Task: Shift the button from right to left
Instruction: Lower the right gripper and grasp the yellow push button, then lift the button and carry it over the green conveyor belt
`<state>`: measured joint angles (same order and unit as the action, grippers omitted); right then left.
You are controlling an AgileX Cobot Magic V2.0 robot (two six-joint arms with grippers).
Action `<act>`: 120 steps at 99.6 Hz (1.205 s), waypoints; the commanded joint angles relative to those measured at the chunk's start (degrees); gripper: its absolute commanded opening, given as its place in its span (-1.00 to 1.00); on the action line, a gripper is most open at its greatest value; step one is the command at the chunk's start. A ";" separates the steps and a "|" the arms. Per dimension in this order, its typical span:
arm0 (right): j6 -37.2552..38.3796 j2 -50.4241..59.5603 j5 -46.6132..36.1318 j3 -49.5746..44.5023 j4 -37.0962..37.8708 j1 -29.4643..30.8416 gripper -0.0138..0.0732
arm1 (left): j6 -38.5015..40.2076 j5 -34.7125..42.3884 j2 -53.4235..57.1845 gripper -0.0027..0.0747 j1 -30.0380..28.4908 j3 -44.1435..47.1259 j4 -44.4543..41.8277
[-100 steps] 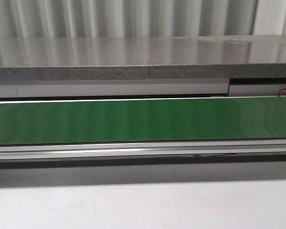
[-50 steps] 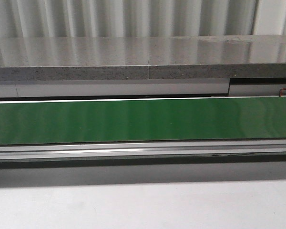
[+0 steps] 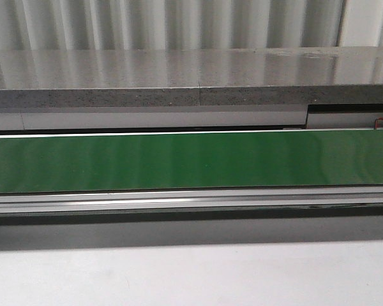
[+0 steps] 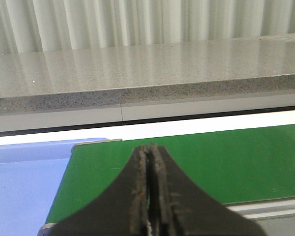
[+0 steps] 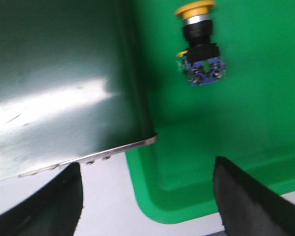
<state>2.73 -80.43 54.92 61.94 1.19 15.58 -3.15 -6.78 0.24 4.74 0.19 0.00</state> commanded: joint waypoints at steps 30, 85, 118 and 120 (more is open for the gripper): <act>-0.22 -8.72 -1.82 7.48 3.24 9.23 0.58 | 0.60 4.41 1.78 -0.98 0.12 2.25 0.51; -7.28 -21.87 -8.35 7.57 2.73 9.41 0.58 | 0.60 4.41 1.78 -0.98 0.12 2.25 0.51; -7.28 -25.26 -13.59 7.57 1.99 9.41 0.56 | 0.60 4.41 1.78 -0.98 0.12 2.25 0.51; -7.28 -25.32 -13.88 7.57 1.93 9.41 0.54 | 0.60 4.41 1.78 -0.98 0.12 2.25 0.51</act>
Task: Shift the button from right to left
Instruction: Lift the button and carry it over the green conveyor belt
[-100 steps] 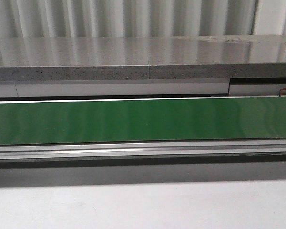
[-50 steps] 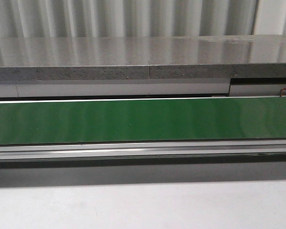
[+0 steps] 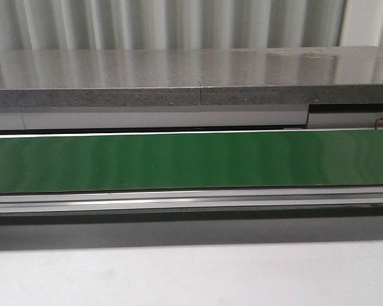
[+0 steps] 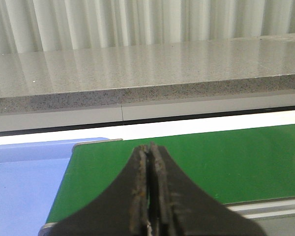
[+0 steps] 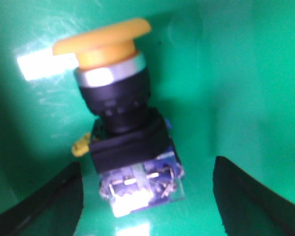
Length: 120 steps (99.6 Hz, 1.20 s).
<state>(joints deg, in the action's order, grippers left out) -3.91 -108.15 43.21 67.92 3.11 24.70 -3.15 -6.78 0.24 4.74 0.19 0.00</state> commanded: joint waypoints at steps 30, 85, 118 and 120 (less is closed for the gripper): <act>-0.63 1.52 -1.62 3.83 -0.02 0.30 -0.21 | 0.60 4.41 1.78 -0.98 0.12 2.25 0.51; 2.44 13.97 7.41 8.12 -7.40 -2.74 -0.21 | 0.60 4.41 1.78 -0.98 0.12 2.25 0.51; 9.86 18.53 13.77 7.28 -7.69 -13.47 -0.21 | 0.60 4.41 1.78 -0.98 0.12 2.25 0.51; 10.14 18.53 13.72 7.00 -7.69 -14.21 -0.21 | 0.60 4.41 1.78 -0.98 0.12 2.25 0.51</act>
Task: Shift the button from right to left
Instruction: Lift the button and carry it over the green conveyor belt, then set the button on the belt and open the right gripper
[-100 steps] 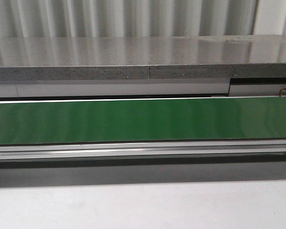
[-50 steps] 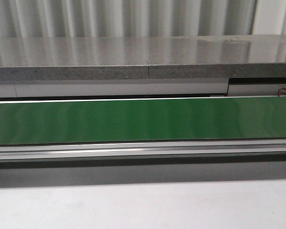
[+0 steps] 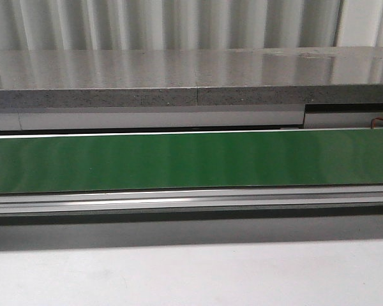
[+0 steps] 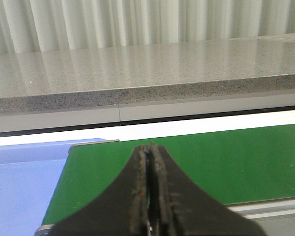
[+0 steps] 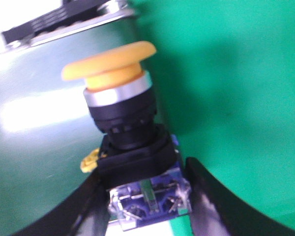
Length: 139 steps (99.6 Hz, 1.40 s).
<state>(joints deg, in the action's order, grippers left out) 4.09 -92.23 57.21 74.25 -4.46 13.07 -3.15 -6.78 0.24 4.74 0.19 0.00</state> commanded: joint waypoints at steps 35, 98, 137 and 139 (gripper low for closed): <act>4.54 -1.48 -4.04 -2.18 -0.07 -7.33 -0.21 | 0.60 4.41 1.78 -0.98 0.12 2.25 0.51; 3.60 0.06 -4.72 -2.18 -0.13 -9.22 0.68 | 0.60 4.41 1.78 -0.98 0.12 2.25 0.51; -3.31 11.63 -6.48 -8.24 1.18 -19.74 0.30 | 0.60 4.41 1.78 -0.98 0.12 2.25 0.51; -3.31 12.40 -6.69 -8.88 1.26 -19.96 0.20 | 0.60 4.41 1.78 -0.98 0.12 2.25 0.51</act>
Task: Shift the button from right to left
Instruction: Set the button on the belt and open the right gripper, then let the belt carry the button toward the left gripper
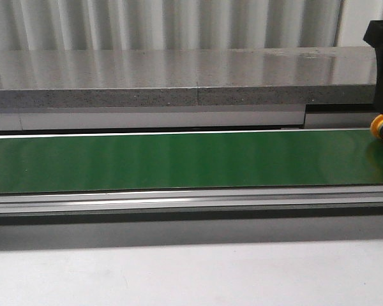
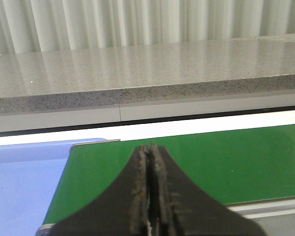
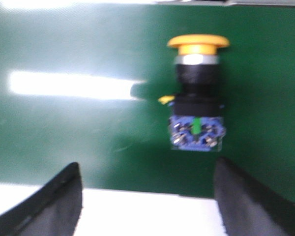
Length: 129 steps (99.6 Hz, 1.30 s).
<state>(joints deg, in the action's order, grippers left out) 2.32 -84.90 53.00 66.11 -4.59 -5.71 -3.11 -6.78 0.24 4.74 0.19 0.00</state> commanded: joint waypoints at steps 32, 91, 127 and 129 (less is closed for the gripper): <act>-2.32 19.31 -4.25 -11.04 2.12 -1.50 -0.84 | 0.56 4.41 1.78 -0.98 0.12 2.25 0.51; -2.32 55.78 -17.38 -29.46 2.48 -1.50 -0.84 | 0.56 4.41 1.78 -0.98 0.12 2.25 0.51; -2.32 72.64 -26.59 -42.94 2.48 -1.50 -0.84 | 0.56 4.41 1.78 -0.98 0.12 2.25 0.51; -2.32 72.94 -26.89 -43.58 2.48 -1.50 -0.84 | 0.56 4.41 1.78 -0.98 0.12 2.25 0.51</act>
<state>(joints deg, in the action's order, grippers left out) 0.72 -13.00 32.63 23.71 -2.51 -7.20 -3.11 -6.78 0.24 4.74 0.19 0.00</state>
